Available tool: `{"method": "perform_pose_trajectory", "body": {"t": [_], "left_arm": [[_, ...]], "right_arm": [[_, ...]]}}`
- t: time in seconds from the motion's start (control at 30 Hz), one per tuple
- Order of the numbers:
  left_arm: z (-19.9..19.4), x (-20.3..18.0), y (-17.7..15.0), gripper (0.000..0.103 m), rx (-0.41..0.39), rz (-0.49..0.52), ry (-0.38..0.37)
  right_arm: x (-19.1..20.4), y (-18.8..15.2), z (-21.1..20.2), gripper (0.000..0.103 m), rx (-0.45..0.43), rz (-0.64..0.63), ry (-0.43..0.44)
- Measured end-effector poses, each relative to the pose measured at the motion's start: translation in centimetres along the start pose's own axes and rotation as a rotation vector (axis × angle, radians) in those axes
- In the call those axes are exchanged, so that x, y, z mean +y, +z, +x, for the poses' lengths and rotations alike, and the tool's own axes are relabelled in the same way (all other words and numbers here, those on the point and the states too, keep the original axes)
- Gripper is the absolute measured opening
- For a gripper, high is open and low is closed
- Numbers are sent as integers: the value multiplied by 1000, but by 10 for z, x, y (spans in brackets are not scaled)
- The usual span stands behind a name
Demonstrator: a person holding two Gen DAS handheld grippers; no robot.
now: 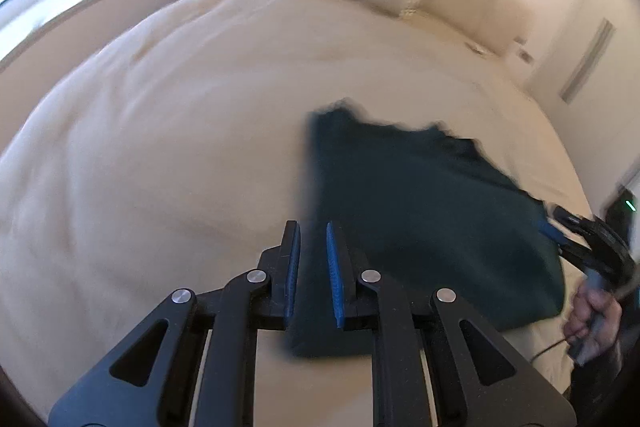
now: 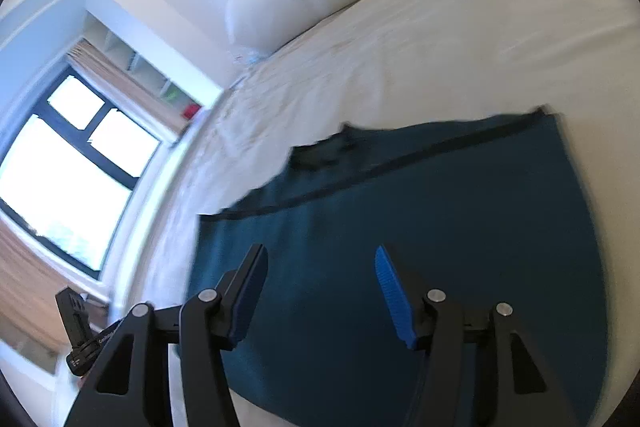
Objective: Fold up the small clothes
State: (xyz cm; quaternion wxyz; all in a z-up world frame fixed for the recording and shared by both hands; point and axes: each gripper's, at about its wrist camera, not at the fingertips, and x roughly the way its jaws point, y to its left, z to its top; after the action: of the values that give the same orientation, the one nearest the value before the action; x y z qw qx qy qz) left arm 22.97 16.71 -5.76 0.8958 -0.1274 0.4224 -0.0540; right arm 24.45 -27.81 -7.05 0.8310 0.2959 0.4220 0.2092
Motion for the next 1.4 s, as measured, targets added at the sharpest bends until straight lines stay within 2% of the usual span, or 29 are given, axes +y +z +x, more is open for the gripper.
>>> {"method": "perform_pose_trajectory", "body": {"t": [0.07, 0.13, 0.23, 0.27, 0.37, 0.43, 0.53, 0.6, 0.7, 0.83, 0.87, 0.9, 0.97, 1.0, 1.07, 1.13, 1.2, 1.27, 1.3, 1.4], "left_arm": [[21, -39, 19, 13, -5, 112, -63], [47, -72, 33, 13, -15, 213, -83], [102, -103, 53, 13, 2, 295, -89], [123, -106, 58, 13, 25, 306, -64], [172, -82, 62, 13, 109, 231, -25], [174, -53, 60, 13, 86, 131, -122], [171, -26, 58, 13, 82, 20, -221], [170, -15, 55, 13, 77, -29, -254], [166, 1, 50, 13, 62, -55, -276], [166, -3, 44, 13, 47, -43, -271], [165, -6, 42, 13, 43, -35, -262], [165, -10, 41, 13, 39, -26, -250], [163, -11, 39, 13, 32, -12, -236], [163, -11, 39, 13, 30, -8, -231], [160, -11, 37, 13, 26, -1, -224], [160, -13, 37, 13, 24, 7, -216], [160, -16, 35, 13, 21, 16, -209], [159, -18, 34, 13, 15, 28, -199], [157, -18, 34, 13, 13, 34, -194], [157, -19, 33, 13, 9, 39, -192]], "right_arm": [[1, 3, 21, 61, 29, 38, 54], [2, 3, 36, 61, 47, 63, 101], [3, 4, 58, 61, 62, 94, 154], [1, 6, 64, 61, 62, 106, 167], [-8, 17, 80, 60, 64, 134, 185], [-18, 24, 80, 59, 47, 144, 191], [-40, 32, 75, 47, 14, 187, 221], [-55, 35, 69, 32, -10, 220, 233], [-83, 38, 42, 23, -91, 259, 195], [-119, 37, -7, 24, -234, 375, 98], [-119, 33, -19, 28, -259, 393, 77], [-114, 29, -26, 38, -270, 390, 77], [-85, 16, -30, 48, -242, 327, 132], [-69, 9, -25, 49, -214, 286, 167], [-28, -13, -5, 52, -109, 191, 227], [-6, -32, 15, 54, -15, 136, 250], [-2, -45, 33, 54, 45, 126, 235], [-17, -50, 38, 51, 52, 174, 216], [-22, -51, 37, 40, 43, 200, 224], [-51, -43, 12, 37, -45, 267, 210]]}}
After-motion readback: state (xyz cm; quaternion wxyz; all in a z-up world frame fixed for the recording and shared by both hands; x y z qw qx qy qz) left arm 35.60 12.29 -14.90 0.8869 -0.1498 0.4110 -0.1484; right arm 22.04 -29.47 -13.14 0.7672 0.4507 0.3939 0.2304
